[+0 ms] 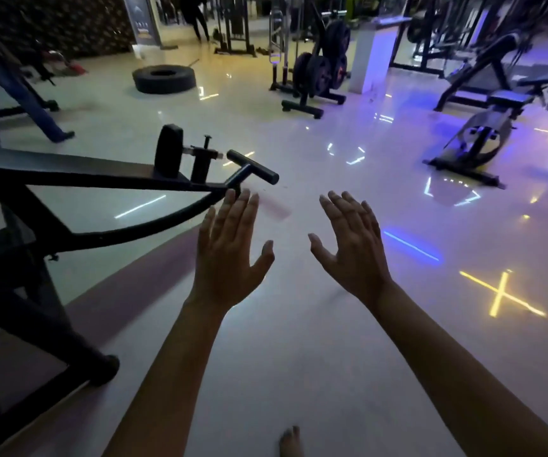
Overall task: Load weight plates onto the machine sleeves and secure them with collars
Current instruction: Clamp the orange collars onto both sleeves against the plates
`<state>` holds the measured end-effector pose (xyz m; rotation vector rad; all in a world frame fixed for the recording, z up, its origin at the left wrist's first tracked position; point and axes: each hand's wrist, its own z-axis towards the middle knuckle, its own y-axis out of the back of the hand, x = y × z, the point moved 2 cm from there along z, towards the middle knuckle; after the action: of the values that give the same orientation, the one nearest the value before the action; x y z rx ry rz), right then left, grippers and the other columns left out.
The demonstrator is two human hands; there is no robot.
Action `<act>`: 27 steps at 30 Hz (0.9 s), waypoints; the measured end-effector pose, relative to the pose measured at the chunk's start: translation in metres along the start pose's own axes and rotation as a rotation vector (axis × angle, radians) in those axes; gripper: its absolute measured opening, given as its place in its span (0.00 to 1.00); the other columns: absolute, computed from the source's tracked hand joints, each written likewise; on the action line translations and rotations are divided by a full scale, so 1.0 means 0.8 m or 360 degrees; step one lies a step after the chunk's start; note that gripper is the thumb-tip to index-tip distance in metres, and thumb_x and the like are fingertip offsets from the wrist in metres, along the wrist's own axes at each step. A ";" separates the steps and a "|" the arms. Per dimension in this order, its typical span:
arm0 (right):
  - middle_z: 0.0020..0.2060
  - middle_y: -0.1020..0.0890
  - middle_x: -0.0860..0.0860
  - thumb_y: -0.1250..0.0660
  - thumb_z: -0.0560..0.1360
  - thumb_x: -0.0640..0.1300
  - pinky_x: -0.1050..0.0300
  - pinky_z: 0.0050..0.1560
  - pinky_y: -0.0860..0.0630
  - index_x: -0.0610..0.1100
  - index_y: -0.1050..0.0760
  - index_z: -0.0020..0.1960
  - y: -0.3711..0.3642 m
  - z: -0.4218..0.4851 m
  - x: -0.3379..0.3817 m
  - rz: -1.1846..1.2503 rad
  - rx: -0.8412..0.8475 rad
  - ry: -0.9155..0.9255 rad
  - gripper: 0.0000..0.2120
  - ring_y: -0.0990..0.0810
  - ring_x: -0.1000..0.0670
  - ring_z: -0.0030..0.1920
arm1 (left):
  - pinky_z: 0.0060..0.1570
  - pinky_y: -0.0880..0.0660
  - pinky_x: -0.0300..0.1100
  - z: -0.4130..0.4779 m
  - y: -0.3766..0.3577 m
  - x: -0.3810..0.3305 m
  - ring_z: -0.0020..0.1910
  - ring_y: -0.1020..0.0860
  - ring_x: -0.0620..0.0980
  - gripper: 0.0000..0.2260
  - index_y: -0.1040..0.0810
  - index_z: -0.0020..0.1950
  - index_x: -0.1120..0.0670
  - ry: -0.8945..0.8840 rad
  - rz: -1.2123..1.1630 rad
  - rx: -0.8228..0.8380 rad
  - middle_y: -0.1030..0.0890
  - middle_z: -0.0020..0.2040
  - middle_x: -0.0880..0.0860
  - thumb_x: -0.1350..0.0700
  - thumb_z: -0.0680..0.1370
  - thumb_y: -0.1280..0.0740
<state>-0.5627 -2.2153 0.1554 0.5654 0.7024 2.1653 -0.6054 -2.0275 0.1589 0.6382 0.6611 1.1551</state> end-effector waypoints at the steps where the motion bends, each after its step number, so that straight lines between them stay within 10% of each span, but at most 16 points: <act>1: 0.62 0.25 0.39 0.32 0.71 0.45 0.46 0.67 0.40 0.37 0.30 0.65 -0.013 0.003 -0.016 -0.0010 0.0033 -0.0023 0.25 0.29 0.40 0.65 | 0.70 0.45 0.53 0.008 -0.022 0.004 0.73 0.42 0.57 0.28 0.37 0.71 0.61 0.0019 -0.0011 0.0050 0.35 0.71 0.59 0.47 0.75 0.41; 27: 0.62 0.24 0.42 0.31 0.71 0.45 0.43 0.67 0.39 0.38 0.29 0.65 -0.394 0.261 -0.463 -0.0098 0.0462 -0.0252 0.25 0.29 0.41 0.65 | 0.68 0.45 0.54 0.421 -0.511 0.124 0.71 0.38 0.58 0.28 0.36 0.70 0.61 0.0106 -0.0082 0.0594 0.32 0.70 0.59 0.47 0.74 0.44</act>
<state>-0.0475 -2.2703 0.0489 0.8450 0.9403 1.9494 -0.0792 -2.0839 0.0581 0.8939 0.9567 1.0158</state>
